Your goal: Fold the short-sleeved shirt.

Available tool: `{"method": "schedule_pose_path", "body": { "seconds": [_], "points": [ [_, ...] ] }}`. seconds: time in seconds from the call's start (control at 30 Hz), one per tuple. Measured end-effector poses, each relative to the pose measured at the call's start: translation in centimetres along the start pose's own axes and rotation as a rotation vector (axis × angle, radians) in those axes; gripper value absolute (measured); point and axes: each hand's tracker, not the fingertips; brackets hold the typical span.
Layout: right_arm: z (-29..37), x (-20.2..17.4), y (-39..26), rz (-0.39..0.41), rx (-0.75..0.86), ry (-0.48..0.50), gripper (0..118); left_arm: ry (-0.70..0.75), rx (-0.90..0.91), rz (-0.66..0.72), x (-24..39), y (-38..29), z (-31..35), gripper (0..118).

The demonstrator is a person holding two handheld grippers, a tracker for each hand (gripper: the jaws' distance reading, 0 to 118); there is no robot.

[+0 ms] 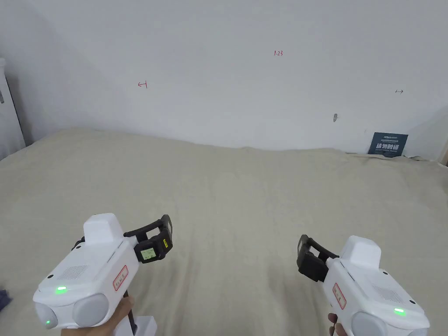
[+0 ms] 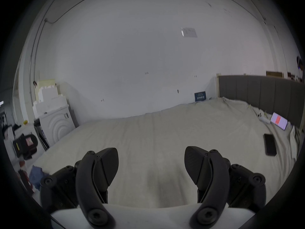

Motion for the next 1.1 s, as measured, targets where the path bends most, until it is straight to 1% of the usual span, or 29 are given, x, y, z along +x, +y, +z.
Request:
{"method": "schedule_pose_path", "body": {
  "seconds": [0.13,0.23,0.37,0.43,0.5,0.63,0.8,0.93,1.1],
  "points": [
    [-0.1,-0.1,0.3,-0.045,-0.037,-0.02,86,0.003,-0.005,0.031,0.0,0.0,0.1,118],
    [-0.6,-0.2,0.5,-0.06,-0.096,-0.067,86,0.009,-0.007,0.036,0.0,0.1,0.2,118],
    [-0.9,-0.7,0.7,-0.035,-0.146,-0.125,86,-0.001,0.014,0.07,-0.3,0.1,0.3,118],
    [-1.0,-1.2,0.8,-0.001,-0.149,-0.144,86,0.002,0.063,0.065,-0.3,-0.1,0.3,118],
    [-1.0,-1.4,0.7,0.024,-0.144,-0.146,86,-0.009,0.082,0.035,-0.3,-0.2,0.4,118],
    [-1.2,-1.3,1.0,-0.013,-0.16,-0.138,86,0.002,0.027,-0.076,0.4,0.0,0.2,118],
    [-1.3,-1.3,0.9,-0.005,-0.165,-0.153,86,0.065,0.013,-0.212,1.5,0.0,0.3,118],
    [-1.5,-1.3,0.7,0.015,-0.161,-0.168,86,0.068,0.023,-0.24,1.8,0.2,0.5,118],
    [-1.5,-1.5,0.7,0.036,-0.175,-0.169,86,0.082,0.02,-0.201,1.6,0.5,0.4,118]
  ]
}}
